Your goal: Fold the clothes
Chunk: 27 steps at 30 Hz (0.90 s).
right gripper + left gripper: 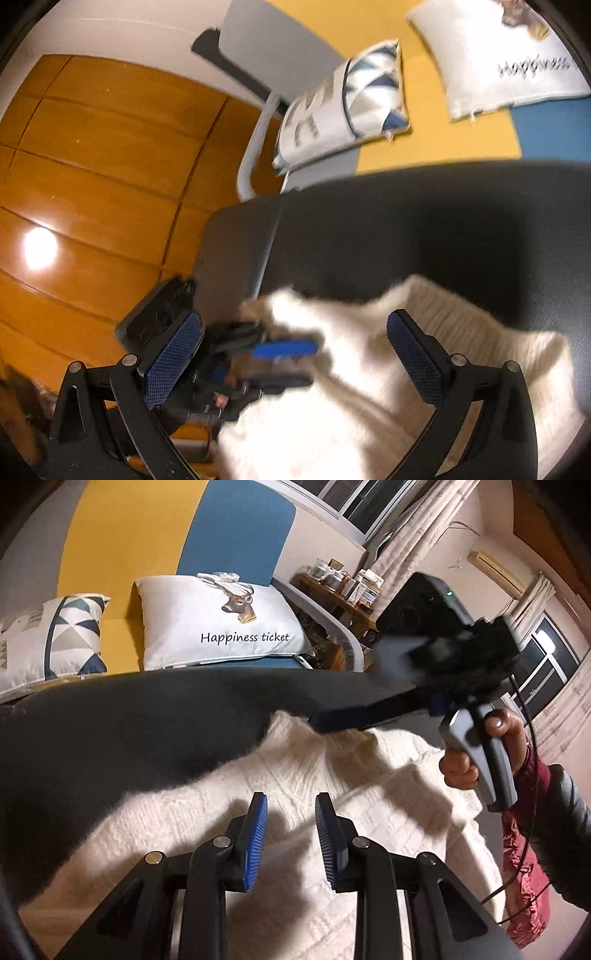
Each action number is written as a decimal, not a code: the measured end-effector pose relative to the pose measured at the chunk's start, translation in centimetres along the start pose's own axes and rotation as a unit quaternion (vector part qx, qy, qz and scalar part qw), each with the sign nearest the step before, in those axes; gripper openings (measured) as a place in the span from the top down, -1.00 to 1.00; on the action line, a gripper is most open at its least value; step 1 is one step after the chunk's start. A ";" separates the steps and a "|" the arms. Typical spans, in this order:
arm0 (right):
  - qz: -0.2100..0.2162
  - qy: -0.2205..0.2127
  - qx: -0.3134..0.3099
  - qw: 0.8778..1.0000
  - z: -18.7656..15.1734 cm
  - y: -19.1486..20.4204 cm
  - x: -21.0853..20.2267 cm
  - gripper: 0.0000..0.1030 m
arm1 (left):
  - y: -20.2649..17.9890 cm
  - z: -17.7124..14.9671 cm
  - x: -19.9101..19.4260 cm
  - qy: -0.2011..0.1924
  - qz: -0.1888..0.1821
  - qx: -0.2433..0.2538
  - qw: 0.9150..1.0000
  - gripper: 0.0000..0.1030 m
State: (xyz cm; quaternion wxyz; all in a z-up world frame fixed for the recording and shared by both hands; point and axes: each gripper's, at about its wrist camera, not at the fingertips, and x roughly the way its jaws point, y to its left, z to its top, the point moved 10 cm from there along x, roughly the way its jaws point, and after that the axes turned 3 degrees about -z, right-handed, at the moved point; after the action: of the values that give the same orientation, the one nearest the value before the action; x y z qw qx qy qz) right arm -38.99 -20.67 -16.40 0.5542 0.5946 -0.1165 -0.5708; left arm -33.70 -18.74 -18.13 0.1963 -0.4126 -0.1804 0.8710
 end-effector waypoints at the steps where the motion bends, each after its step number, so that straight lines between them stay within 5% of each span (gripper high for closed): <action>1: -0.008 0.006 0.002 1.000 -0.1 -0.4 0.4 -1.00 | -0.2 0.0 0.1 -0.003 -0.001 0.005 1.000 0.48; 5: 0.008 0.025 0.008 1.000 -0.1 0.1 2.7 -1.00 | -0.6 -0.4 0.7 0.004 0.009 0.025 1.000 0.48; 9: -0.003 0.002 0.025 1.000 1.1 -0.2 3.4 -1.00 | 0.1 -0.8 2.0 0.030 0.041 0.023 0.998 0.48; 14: -0.029 -0.028 0.044 0.998 2.5 -0.8 4.0 -1.00 | 0.6 -0.8 1.8 0.022 0.038 -0.008 0.999 0.48; 22: -0.089 -0.021 0.011 0.996 0.5 -0.3 -1.3 -1.00 | 0.7 1.0 1.1 0.015 0.075 0.010 0.997 0.48; 27: -0.230 0.012 -0.047 0.972 -3.3 -4.1 -2.6 -1.00 | 1.4 2.5 3.2 0.046 0.157 0.068 0.984 0.48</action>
State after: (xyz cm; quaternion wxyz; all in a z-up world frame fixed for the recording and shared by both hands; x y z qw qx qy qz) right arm -39.21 -15.46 -19.10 0.4372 0.5856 0.0572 -0.6802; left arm -37.86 -18.74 -19.38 0.0932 -0.4611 -0.0446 0.8813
